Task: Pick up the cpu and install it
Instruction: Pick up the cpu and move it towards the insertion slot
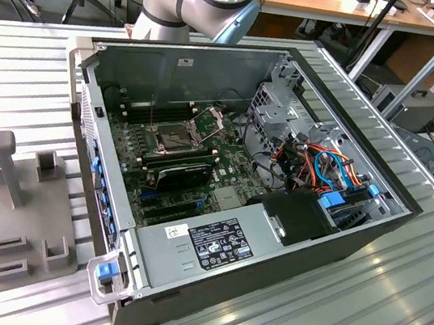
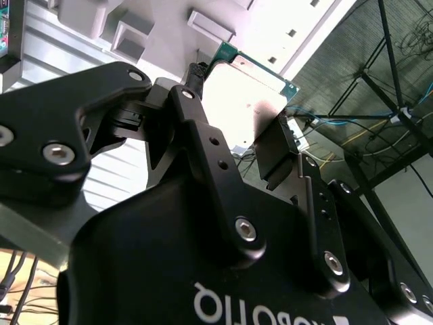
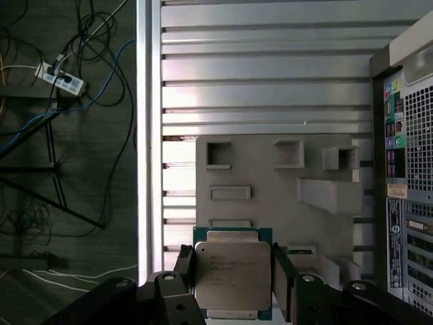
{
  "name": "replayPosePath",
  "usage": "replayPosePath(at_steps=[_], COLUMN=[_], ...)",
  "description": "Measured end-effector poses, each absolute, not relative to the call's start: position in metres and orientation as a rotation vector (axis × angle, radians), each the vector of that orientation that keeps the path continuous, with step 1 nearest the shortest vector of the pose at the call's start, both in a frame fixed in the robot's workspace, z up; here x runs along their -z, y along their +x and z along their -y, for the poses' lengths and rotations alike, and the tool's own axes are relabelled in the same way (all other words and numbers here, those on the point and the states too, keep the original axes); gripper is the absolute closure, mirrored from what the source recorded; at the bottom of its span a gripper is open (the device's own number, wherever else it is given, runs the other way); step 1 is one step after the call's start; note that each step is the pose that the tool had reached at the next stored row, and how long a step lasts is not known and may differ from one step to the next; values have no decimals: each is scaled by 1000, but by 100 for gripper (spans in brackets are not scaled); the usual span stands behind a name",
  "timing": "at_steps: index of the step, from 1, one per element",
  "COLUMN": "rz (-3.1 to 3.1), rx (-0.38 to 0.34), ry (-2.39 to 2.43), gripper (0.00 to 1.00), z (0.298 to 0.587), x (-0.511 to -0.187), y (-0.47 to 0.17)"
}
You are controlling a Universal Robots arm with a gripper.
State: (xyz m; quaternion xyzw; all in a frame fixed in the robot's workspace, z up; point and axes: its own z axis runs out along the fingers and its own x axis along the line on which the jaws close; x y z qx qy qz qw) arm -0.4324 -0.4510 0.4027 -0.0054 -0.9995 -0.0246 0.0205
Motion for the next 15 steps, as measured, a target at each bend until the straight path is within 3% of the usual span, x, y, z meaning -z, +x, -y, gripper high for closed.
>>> replayPosePath(at_steps=[15], rz=[3100], rx=[76], ry=[-17], gripper=[45], z=[451], x=[-415], y=[-432])
